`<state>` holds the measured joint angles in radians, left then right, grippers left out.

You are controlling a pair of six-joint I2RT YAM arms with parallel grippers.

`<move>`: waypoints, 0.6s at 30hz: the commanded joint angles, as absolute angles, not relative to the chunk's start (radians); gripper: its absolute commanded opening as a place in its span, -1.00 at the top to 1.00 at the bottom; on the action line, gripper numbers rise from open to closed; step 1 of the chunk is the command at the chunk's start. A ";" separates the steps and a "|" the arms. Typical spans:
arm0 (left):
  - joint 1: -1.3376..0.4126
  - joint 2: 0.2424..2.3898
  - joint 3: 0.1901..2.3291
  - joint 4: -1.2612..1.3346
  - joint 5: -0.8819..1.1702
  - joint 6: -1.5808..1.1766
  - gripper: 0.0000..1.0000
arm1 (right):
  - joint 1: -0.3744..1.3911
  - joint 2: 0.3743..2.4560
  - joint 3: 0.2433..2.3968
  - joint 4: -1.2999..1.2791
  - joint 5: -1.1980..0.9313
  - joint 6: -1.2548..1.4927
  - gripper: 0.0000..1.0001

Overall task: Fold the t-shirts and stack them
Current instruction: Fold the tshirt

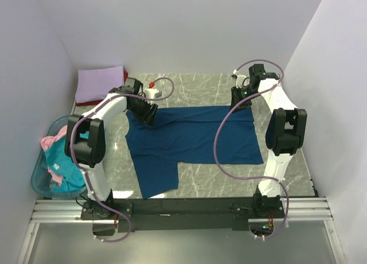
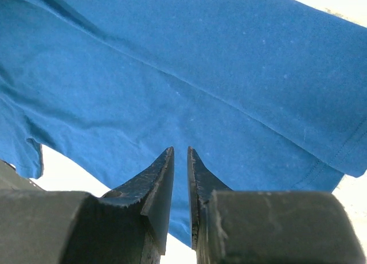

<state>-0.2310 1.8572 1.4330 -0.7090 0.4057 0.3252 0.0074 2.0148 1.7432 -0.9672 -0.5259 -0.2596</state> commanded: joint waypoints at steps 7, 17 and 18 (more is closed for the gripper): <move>-0.238 1.882 1.361 -0.577 0.360 0.077 -0.22 | 0.008 2.010 1.732 -0.968 -0.508 -0.282 0.55; -0.235 1.990 1.436 -0.591 0.368 -0.044 -0.23 | 0.005 2.000 1.727 -0.968 -0.489 -0.290 0.55; -0.235 1.990 1.436 -0.591 0.368 -0.052 -0.23 | 0.006 2.003 1.727 -0.966 -0.488 -0.291 0.55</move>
<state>-0.2359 1.9816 1.3945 -0.6086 0.3679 0.0021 0.0074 2.0148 1.7401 -0.9672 -0.5014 -0.2760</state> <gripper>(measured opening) 0.614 0.227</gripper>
